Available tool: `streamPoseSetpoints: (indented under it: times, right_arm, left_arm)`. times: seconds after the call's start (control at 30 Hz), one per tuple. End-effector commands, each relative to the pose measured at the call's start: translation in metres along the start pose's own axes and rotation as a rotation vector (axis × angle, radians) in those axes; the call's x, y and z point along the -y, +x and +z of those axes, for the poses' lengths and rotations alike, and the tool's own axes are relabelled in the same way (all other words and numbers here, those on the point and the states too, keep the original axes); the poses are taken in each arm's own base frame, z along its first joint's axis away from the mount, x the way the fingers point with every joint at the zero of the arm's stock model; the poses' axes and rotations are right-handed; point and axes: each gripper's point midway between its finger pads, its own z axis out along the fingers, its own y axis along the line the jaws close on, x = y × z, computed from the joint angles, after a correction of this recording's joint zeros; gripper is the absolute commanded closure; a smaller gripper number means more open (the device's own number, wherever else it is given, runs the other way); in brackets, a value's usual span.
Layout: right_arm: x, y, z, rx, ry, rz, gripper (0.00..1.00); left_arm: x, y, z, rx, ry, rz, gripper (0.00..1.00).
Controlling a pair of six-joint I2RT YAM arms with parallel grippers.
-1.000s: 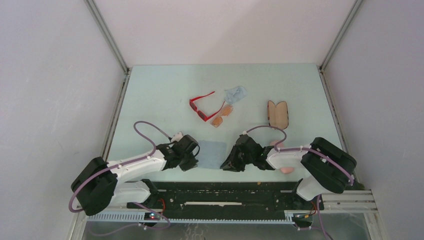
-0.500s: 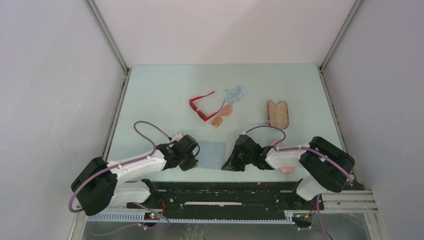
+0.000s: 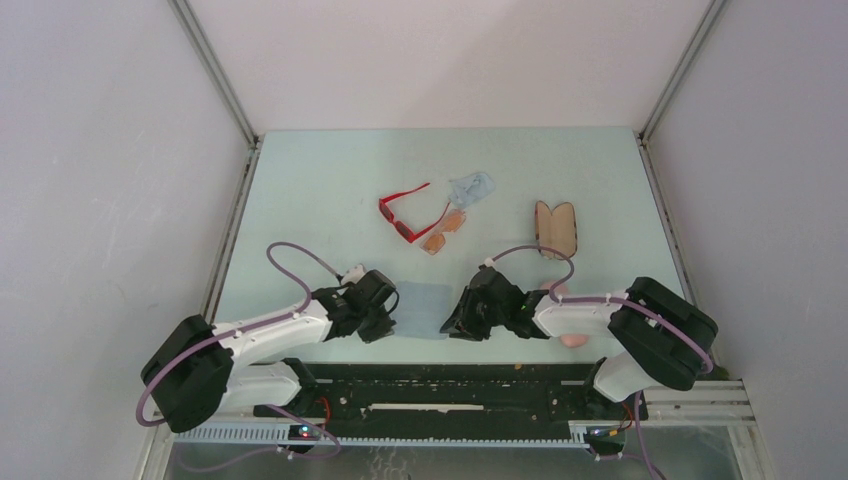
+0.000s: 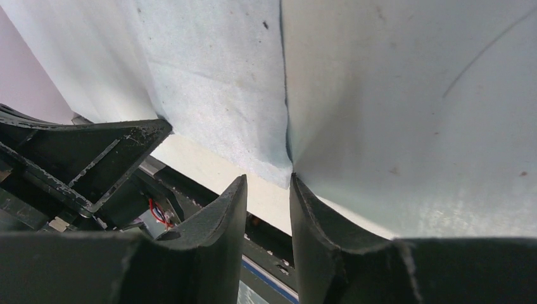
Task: Organize the sunglasses
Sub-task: Fold the glasses cleaning cloth at the center of the board.
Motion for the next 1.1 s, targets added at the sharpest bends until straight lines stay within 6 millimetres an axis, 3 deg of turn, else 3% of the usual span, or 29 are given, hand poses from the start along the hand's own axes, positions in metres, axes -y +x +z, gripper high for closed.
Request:
streamPoseSetpoints:
  times: [0.0, 0.4, 0.5, 0.63, 0.77, 0.9, 1.07]
  right_arm:
    - [-0.002, 0.000, 0.005, 0.007, 0.037, -0.035, 0.61]
    - [-0.004, 0.000, 0.009, -0.002, 0.024, -0.024, 0.84]
    - [-0.005, 0.000, 0.010, -0.008, 0.020, -0.028, 0.81]
    - [-0.008, 0.001, 0.012, -0.011, 0.022, -0.037, 0.71]
    - [-0.008, 0.001, 0.013, -0.015, 0.024, -0.042, 0.70]
    - [-0.008, 0.002, 0.015, -0.019, 0.023, -0.041, 0.71]
    - [-0.008, -0.001, 0.015, -0.016, 0.023, -0.046, 0.85]
  left_arm:
    - [0.008, -0.005, -0.005, 0.025, 0.030, 0.008, 1.00]
    - [0.010, -0.003, -0.003, 0.015, 0.041, 0.013, 1.00]
    - [0.011, -0.004, -0.003, 0.016, 0.041, 0.018, 1.00]
    - [0.012, -0.004, -0.003, 0.016, 0.041, 0.018, 1.00]
    - [0.012, -0.004, -0.002, 0.014, 0.038, 0.018, 1.00]
    - [0.011, -0.003, -0.002, 0.011, 0.038, 0.020, 1.00]
    - [0.014, -0.003, -0.003, 0.008, 0.043, 0.028, 1.00]
